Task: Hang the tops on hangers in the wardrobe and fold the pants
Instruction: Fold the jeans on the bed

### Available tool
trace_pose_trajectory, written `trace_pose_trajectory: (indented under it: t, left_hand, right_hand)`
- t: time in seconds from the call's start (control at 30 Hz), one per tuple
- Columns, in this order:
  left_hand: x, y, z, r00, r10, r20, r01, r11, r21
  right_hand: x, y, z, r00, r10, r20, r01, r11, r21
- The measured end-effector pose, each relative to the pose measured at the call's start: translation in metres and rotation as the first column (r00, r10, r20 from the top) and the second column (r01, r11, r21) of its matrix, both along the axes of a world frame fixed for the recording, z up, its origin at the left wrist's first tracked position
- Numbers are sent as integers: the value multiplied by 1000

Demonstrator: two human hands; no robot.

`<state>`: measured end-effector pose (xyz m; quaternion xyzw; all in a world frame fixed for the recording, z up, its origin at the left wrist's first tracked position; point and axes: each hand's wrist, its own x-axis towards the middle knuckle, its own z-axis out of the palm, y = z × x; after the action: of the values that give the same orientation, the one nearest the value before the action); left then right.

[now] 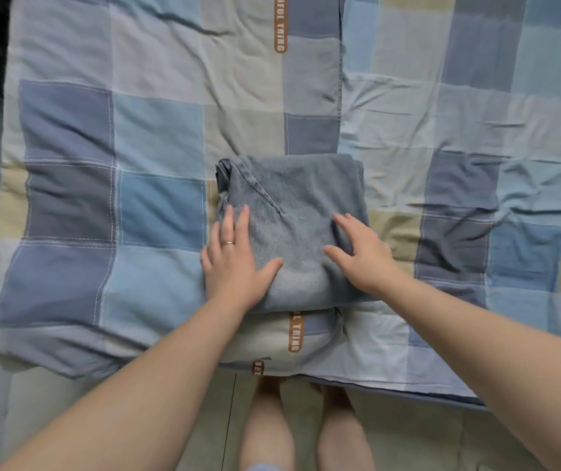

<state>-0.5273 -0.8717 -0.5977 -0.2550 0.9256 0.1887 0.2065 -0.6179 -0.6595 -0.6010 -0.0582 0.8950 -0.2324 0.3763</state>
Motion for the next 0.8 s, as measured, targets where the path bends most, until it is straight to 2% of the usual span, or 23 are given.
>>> trace_pose_trajectory:
  t: [0.07,0.13,0.17,0.2,0.3,0.43,0.5,0.6,0.7,0.8]
  left_hand:
    - [-13,-3,0,964,267,-9,-266,962,60]
    - [-28,-12,-5,837,543,72,-542,804,244]
    - [-34,-16,-8,783,608,131,-614,724,314]
    - [-38,-19,-10,770,612,181,-633,699,332]
    - [-40,-20,-13,819,514,254,-570,776,269]
    - [-33,-16,-13,814,514,269,-577,767,280]
    - [-30,-17,-15,777,549,309,-629,698,342]
    - [-27,-21,-8,696,564,445,-718,528,455]
    - [-21,-24,8,591,450,670,-806,367,465]
    - [-13,-35,23,481,258,838,-857,338,388]
  right_hand:
    - [6,9,-2,996,-22,-89,26,999,39]
    - [6,18,-9,995,-55,-78,62,994,92]
    - [4,21,-14,995,-95,-30,98,991,92]
    - [1,24,-19,987,-154,47,151,987,51]
    - [-6,27,-33,912,-266,311,315,941,-120]
    - [-8,32,-39,885,-291,363,363,920,-148]
    - [-9,36,-36,868,-330,372,416,892,-179]
    - [-5,45,-20,829,-380,410,492,843,-215]
    - [7,51,2,750,-422,509,568,806,-169]
    - [25,59,16,613,-436,659,628,774,-72]
